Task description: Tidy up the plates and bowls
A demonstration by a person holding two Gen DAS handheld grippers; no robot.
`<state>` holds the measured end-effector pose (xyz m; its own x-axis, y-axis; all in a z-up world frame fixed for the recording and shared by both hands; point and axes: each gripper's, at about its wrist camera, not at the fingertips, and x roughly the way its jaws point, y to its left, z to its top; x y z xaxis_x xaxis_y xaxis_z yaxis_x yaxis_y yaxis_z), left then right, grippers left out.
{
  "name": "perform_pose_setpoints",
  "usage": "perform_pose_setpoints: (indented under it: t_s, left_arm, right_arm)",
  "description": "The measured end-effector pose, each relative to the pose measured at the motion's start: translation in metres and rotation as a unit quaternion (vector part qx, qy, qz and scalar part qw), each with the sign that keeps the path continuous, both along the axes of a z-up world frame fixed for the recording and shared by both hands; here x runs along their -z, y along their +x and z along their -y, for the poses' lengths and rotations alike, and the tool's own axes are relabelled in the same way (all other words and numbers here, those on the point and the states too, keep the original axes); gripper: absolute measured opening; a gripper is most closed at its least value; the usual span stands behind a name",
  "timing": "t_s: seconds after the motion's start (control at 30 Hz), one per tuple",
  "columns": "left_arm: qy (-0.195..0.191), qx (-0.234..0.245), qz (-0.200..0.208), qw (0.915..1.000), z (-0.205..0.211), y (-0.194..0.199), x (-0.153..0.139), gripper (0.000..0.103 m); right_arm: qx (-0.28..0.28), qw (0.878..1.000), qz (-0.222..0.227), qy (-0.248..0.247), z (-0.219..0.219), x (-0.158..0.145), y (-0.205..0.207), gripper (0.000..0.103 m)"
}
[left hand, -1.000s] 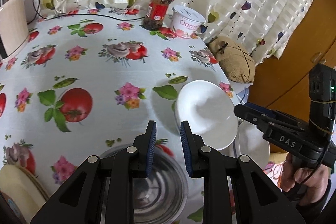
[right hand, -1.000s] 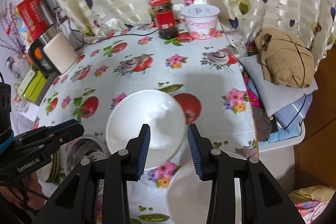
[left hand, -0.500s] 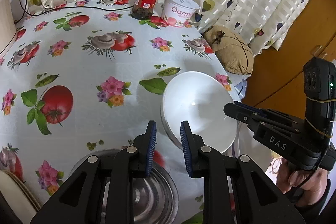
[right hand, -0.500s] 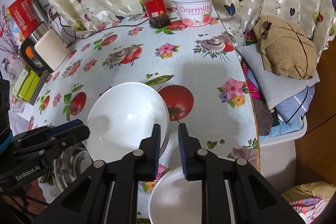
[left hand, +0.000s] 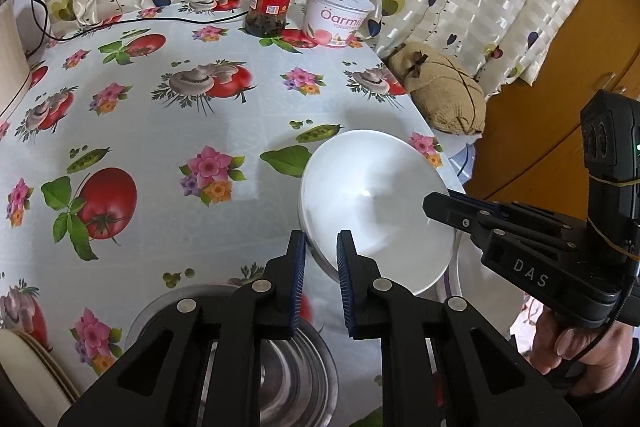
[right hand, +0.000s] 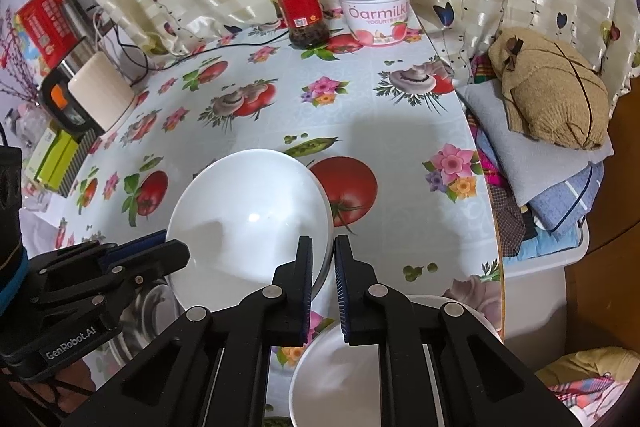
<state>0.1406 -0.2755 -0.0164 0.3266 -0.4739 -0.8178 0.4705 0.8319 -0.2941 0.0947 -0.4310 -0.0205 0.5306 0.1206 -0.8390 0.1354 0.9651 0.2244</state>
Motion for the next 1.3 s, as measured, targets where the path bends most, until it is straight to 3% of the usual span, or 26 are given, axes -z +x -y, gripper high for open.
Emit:
perform_pose_setpoints:
  t_s: [0.6, 1.3]
  left_arm:
    - [-0.011, -0.015, 0.023, 0.9996, -0.02, -0.013, -0.025, 0.017]
    - [-0.012, -0.065, 0.034, 0.9972, -0.095, -0.047, -0.045, 0.017]
  right_arm:
    - [-0.007, 1.0, 0.021, -0.01, -0.011, -0.025, -0.007, 0.011]
    - [-0.053, 0.998, 0.034, -0.012, -0.085, -0.049, -0.028, 0.012]
